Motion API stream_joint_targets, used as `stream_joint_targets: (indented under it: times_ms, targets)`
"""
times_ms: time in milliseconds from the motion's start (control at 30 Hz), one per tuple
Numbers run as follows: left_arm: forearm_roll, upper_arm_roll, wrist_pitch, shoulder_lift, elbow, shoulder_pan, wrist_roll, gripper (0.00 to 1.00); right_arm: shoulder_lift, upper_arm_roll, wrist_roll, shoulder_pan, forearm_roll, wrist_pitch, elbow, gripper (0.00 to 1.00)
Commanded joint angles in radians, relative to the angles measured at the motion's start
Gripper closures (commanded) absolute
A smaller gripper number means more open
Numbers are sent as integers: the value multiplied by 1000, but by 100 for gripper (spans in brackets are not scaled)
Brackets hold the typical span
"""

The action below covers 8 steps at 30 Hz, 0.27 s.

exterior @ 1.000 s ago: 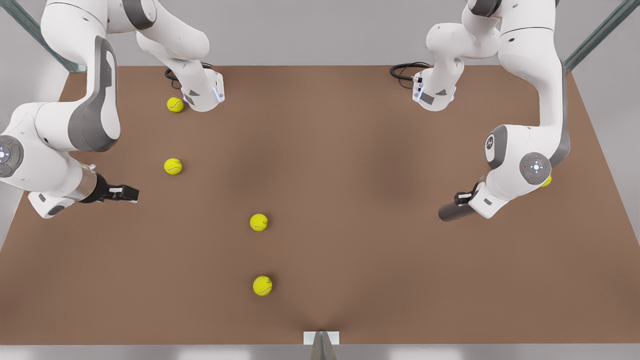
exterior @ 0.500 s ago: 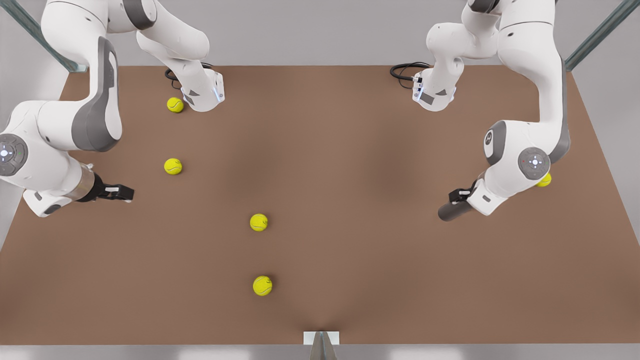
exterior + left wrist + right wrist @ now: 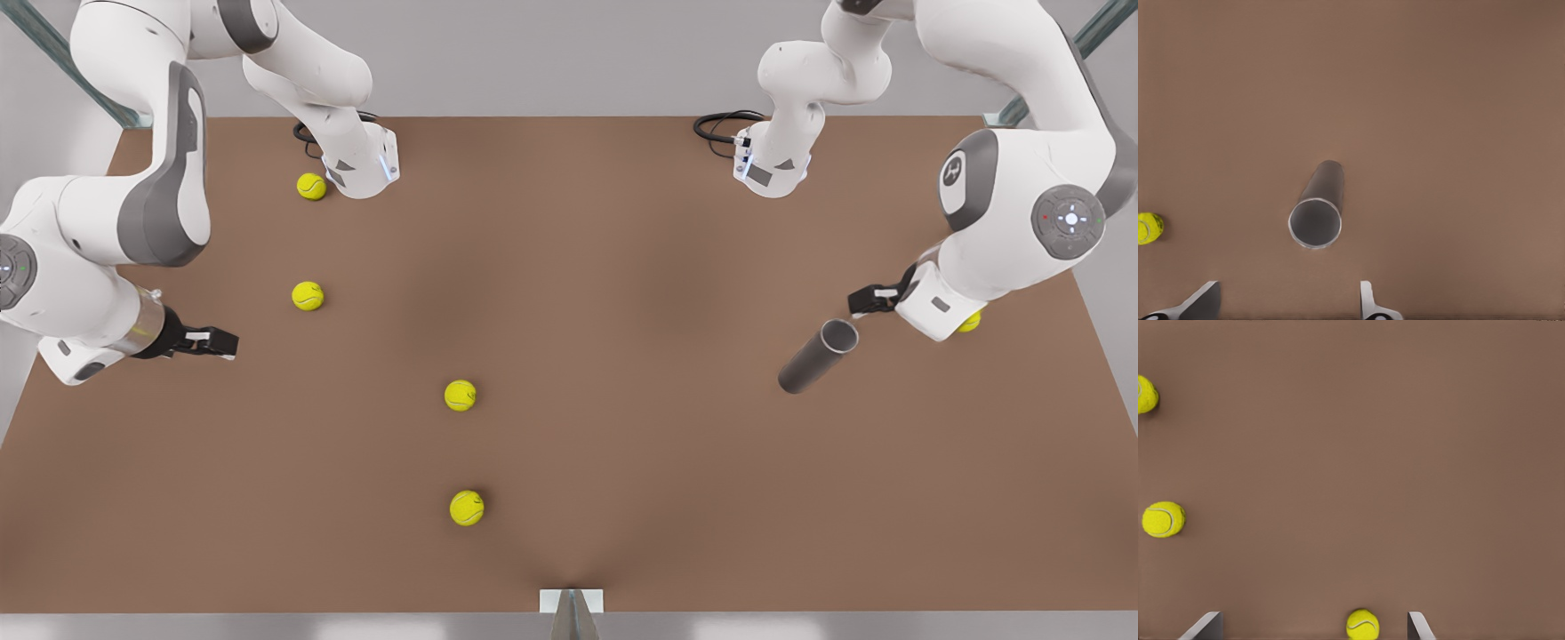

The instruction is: Put the tennis tube upright

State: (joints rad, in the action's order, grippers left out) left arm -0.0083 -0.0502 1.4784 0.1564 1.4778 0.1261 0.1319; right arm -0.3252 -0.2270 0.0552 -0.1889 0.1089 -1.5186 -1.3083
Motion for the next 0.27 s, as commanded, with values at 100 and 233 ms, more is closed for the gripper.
stream_joint_targets:
  times_ms: [100,233]
  targets:
    - [53,36,-56,-3,-42,-11,0,0,-1,2,0,0,0,-2,0,0]
    - [56,38,-56,-8,-42,-11,2,0,-3,2,0,0,0,-2,0,0]
